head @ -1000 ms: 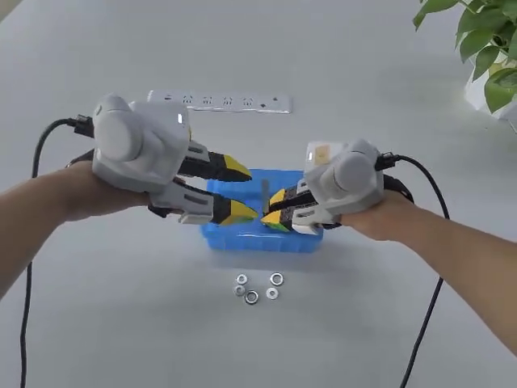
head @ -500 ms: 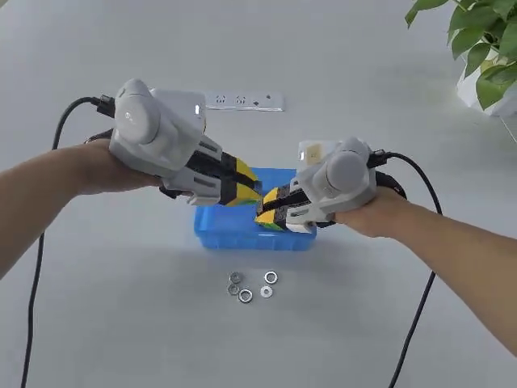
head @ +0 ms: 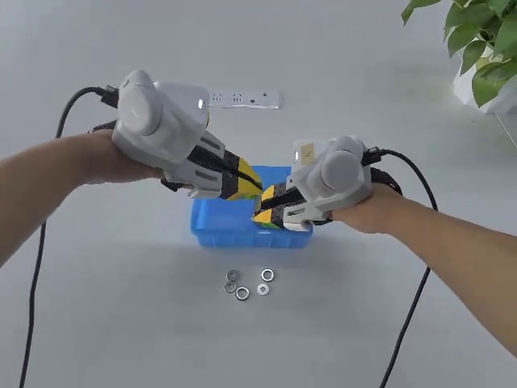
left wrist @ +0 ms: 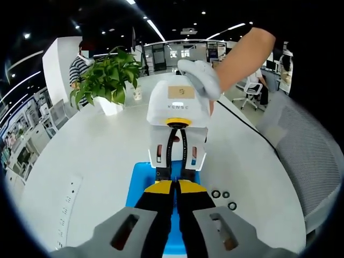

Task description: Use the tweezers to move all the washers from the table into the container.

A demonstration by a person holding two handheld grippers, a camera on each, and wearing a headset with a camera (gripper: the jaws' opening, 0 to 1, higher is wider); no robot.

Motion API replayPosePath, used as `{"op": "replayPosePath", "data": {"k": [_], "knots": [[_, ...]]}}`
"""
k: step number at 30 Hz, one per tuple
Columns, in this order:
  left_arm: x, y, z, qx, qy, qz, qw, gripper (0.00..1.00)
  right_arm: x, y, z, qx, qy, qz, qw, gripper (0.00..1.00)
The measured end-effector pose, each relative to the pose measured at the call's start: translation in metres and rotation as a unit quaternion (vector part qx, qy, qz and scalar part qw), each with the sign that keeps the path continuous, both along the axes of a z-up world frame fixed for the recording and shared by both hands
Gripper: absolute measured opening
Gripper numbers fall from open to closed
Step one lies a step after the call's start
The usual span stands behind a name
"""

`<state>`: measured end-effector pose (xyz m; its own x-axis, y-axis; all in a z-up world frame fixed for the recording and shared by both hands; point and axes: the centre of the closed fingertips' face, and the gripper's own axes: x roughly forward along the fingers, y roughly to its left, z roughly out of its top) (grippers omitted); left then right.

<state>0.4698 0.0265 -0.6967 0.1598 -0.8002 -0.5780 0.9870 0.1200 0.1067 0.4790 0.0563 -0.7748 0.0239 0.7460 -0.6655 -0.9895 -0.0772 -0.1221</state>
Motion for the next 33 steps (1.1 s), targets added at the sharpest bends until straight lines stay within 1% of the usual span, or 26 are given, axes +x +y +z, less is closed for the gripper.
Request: {"op": "replayPosePath", "data": {"k": [6,11,16,24,26,33], "knots": [[0.002,0.0,0.004,0.004,-0.002,-0.002,1.0,0.05,0.0,0.0,0.003,0.002,-0.002,-0.001,1.0,0.12],[0.003,0.0,0.009,0.004,-0.006,-0.003,1.0,0.05,0.001,-0.001,0.007,0.003,-0.005,-0.003,1.0,0.12],[0.003,0.001,0.018,0.005,-0.008,-0.002,1.0,0.05,-0.001,-0.001,0.013,0.004,-0.007,-0.004,1.0,0.14],[-0.003,0.0,0.032,0.004,-0.012,0.0,0.9999,0.05,-0.005,-0.001,0.029,0.011,-0.014,-0.005,0.9998,0.15],[-0.004,0.0,0.036,0.003,-0.011,0.001,0.9999,0.05,-0.007,-0.001,0.034,0.015,-0.017,-0.006,0.9997,0.16],[-0.016,-0.001,0.049,0.006,-0.017,-0.003,0.9998,0.05,-0.016,-0.001,0.047,0.023,-0.02,-0.005,0.9995,0.16]]}}
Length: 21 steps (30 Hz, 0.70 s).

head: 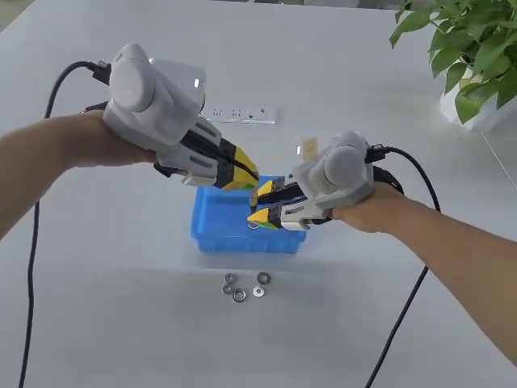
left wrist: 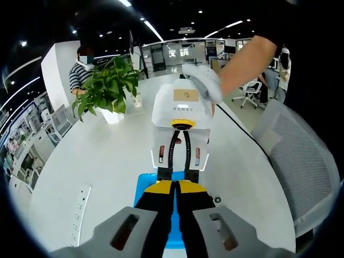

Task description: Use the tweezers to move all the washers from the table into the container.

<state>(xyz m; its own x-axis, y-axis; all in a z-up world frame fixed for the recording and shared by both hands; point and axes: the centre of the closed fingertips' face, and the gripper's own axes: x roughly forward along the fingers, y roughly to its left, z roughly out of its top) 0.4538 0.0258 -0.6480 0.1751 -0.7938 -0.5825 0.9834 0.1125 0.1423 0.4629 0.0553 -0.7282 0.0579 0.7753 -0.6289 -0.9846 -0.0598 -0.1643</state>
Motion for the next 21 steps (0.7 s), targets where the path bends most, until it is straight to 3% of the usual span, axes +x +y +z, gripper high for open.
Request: {"op": "replayPosePath", "data": {"k": [14,21], "knots": [[-0.023,-0.001,0.016,0.002,-0.011,-0.003,0.9999,0.05,-0.019,-0.007,0.017,0.006,-0.004,-0.005,1.0,0.18],[-0.038,0.003,0.016,0.003,-0.01,0.0,0.9999,0.05,-0.03,-0.026,0.023,0.009,-0.003,-0.027,0.9996,0.24]]}}
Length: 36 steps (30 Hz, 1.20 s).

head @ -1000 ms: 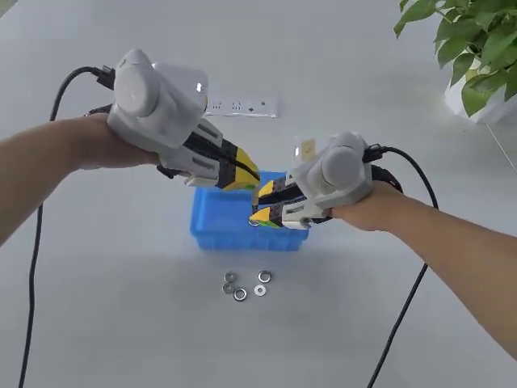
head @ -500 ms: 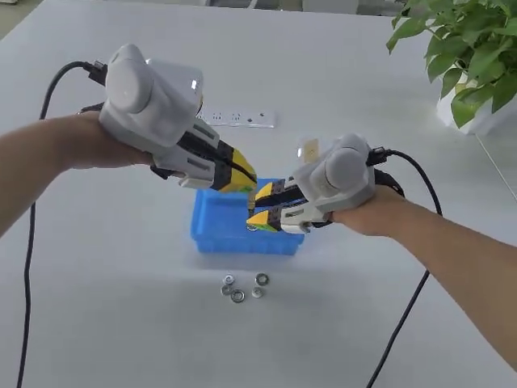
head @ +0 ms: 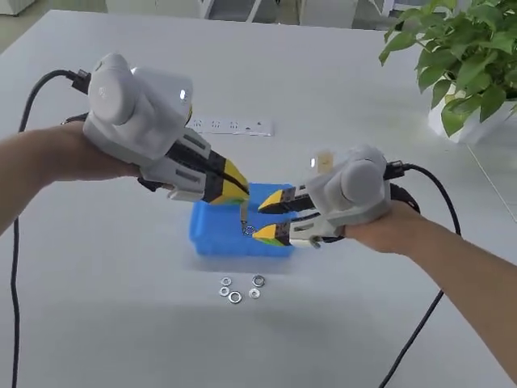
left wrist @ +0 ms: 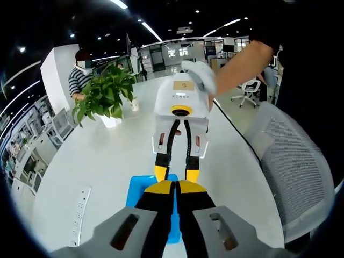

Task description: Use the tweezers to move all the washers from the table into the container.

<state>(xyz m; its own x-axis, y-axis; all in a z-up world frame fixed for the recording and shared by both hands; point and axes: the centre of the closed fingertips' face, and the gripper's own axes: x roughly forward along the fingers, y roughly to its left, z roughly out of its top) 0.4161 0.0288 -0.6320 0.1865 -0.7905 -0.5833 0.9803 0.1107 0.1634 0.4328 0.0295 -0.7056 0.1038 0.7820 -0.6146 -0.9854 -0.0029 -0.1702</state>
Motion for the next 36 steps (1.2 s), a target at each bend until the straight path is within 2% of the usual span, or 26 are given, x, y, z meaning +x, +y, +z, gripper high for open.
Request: {"op": "replayPosePath", "data": {"k": [9,14,20,27,36], "knots": [[-0.015,0.002,-0.012,-0.002,0.01,0.002,0.9999,0.05,-0.013,-0.022,-0.002,0.01,0.019,-0.037,0.9991,0.33],[-0.023,0.003,-0.017,-0.005,0.015,0.004,0.9999,0.05,-0.019,-0.028,-0.003,0.018,0.032,-0.052,0.998,0.45],[-0.033,0.004,-0.025,-0.012,0.025,0.008,0.9996,0.05,-0.027,-0.038,-0.011,0.008,0.043,-0.063,0.997,0.56],[-0.041,0.004,-0.034,-0.014,0.034,0.011,0.9993,0.05,-0.029,-0.047,-0.018,0.004,0.054,-0.085,0.9949,0.68],[-0.048,0.002,-0.045,-0.014,0.042,0.008,0.999,0.05,-0.031,-0.05,-0.02,0.023,0.064,-0.108,0.9918,0.91]]}}
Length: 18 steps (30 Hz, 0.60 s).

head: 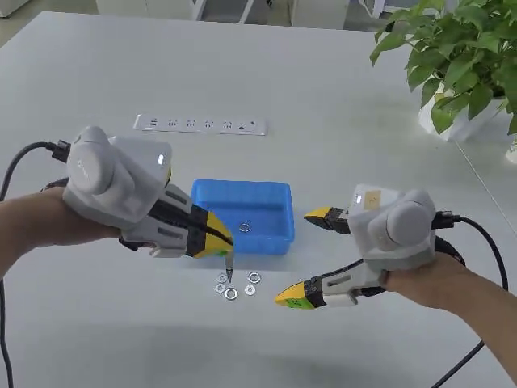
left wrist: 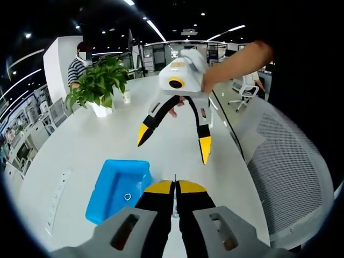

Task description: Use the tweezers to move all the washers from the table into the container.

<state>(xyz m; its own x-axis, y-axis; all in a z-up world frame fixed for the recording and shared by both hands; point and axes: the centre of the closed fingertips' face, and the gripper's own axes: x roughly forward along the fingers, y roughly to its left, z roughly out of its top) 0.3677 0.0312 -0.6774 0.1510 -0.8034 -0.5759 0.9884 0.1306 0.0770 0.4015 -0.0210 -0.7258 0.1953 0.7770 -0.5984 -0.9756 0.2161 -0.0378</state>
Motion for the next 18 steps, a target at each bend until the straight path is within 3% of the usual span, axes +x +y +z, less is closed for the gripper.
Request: {"op": "replayPosePath", "data": {"k": [3,18], "knots": [[-0.001,0.0,-0.002,0.0,0.001,-0.001,1.0,0.05,0.001,-0.002,-0.001,0.004,-0.003,-0.01,0.9999,1.0],[-0.004,-0.005,-0.013,0.004,0.008,-0.009,0.9999,0.05,-0.009,-0.006,-0.012,-0.004,0.009,-0.014,0.9998,1.0]]}}
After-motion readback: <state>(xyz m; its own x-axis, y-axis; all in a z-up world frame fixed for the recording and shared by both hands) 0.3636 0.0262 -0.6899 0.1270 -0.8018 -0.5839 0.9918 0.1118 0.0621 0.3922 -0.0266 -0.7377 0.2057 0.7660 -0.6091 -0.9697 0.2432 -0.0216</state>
